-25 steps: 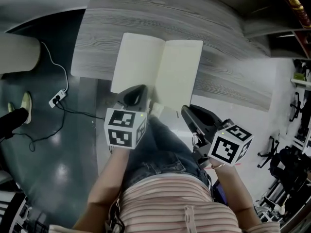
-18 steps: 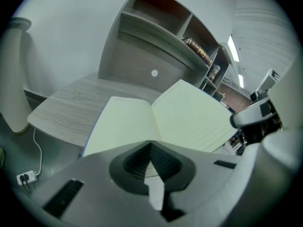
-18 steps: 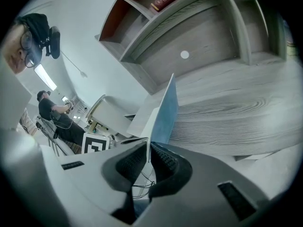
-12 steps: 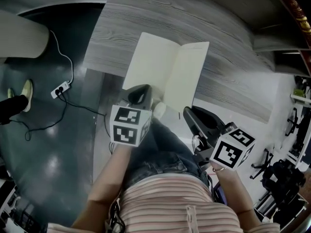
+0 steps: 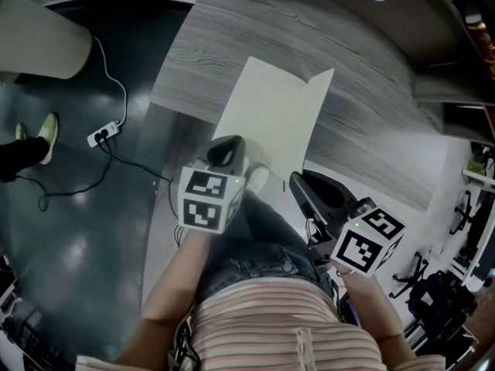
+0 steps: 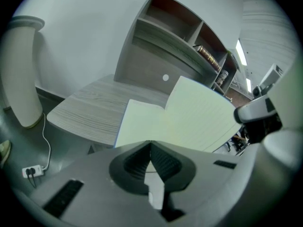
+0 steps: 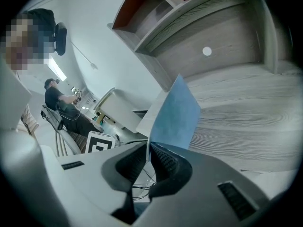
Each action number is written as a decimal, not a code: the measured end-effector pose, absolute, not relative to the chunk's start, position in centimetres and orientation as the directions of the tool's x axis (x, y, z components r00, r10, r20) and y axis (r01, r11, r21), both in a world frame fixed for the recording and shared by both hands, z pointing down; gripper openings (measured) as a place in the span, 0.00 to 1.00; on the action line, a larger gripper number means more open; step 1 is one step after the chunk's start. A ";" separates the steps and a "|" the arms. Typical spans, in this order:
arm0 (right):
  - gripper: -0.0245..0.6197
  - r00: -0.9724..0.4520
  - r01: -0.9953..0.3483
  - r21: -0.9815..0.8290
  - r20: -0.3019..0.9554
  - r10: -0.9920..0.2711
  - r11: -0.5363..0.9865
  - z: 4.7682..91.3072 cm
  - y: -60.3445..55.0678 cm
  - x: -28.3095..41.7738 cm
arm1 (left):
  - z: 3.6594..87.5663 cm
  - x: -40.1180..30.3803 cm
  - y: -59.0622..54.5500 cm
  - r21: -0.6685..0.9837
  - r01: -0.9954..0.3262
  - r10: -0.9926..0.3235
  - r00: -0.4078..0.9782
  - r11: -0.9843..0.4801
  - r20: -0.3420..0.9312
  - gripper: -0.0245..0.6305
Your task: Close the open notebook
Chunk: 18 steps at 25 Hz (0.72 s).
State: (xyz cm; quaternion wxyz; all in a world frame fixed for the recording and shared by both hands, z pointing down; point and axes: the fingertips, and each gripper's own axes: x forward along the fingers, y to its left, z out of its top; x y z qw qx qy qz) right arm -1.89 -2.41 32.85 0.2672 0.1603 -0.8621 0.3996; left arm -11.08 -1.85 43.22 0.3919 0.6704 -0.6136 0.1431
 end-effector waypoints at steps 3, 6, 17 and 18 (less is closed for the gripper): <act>0.09 -0.810 -0.472 -0.608 0.585 -0.042 0.638 32.9 -2.4 -2.8 | 43.2 -11.6 -1.8 0.352 -0.933 -0.713 0.199 0.072 0.673 0.06; 0.10 -0.814 -0.451 -0.613 0.581 -0.017 0.649 33.1 -2.3 -3.7 | 43.4 -12.1 -1.6 0.353 -0.931 -0.712 0.190 0.087 0.676 0.06; 0.10 -0.817 -0.383 -0.630 0.572 0.070 0.675 33.8 -1.6 -6.9 | 43.7 -13.2 -0.7 0.364 -0.922 -0.712 0.165 0.136 0.683 0.06; 0.10 -0.816 -0.379 -0.628 0.573 0.075 0.679 33.8 -1.6 -7.1 | 43.7 -13.3 -0.7 0.365 -0.921 -0.713 0.164 0.138 0.682 0.06</act>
